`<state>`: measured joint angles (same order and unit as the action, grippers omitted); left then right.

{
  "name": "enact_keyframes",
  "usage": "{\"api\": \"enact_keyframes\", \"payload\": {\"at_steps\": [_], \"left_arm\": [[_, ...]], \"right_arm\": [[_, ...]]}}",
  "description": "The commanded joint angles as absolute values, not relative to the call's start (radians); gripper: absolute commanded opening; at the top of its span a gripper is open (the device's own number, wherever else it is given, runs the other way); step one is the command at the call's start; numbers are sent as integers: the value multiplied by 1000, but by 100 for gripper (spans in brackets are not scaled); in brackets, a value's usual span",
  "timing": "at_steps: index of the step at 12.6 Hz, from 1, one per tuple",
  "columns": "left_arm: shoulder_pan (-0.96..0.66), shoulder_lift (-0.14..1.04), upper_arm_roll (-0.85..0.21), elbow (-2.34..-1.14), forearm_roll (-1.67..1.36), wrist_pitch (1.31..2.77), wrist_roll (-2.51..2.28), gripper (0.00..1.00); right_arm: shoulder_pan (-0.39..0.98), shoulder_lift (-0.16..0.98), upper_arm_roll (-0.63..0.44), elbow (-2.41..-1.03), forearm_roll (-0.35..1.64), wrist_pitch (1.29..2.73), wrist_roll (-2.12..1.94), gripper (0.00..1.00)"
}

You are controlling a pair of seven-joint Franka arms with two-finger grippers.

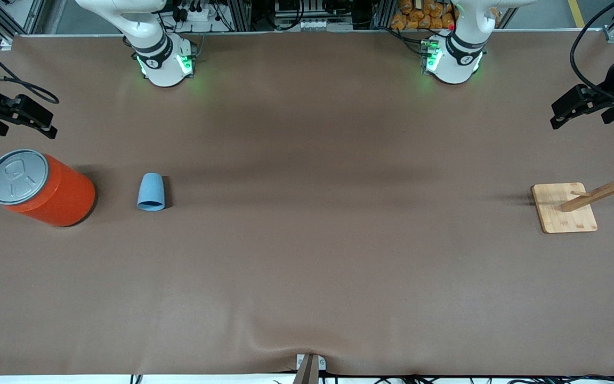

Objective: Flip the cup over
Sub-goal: 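Move the right gripper toward the light blue cup lying on its side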

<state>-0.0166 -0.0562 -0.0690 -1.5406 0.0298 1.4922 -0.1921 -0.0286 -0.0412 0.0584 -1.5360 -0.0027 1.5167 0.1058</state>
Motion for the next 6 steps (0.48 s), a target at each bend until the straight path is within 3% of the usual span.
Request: {"api": "enact_keyframes", "payload": {"at_steps": [1, 6], "left_arm": [[-6, -61, -80, -1525, 17, 1473, -204, 100], [-5, -58, -75, -1525, 14, 1473, -164, 100]], "right_arm": [[-32, -29, 60, -1513, -8, 1508, 97, 100], [-31, -8, 61, -1519, -11, 1499, 71, 100]]}}
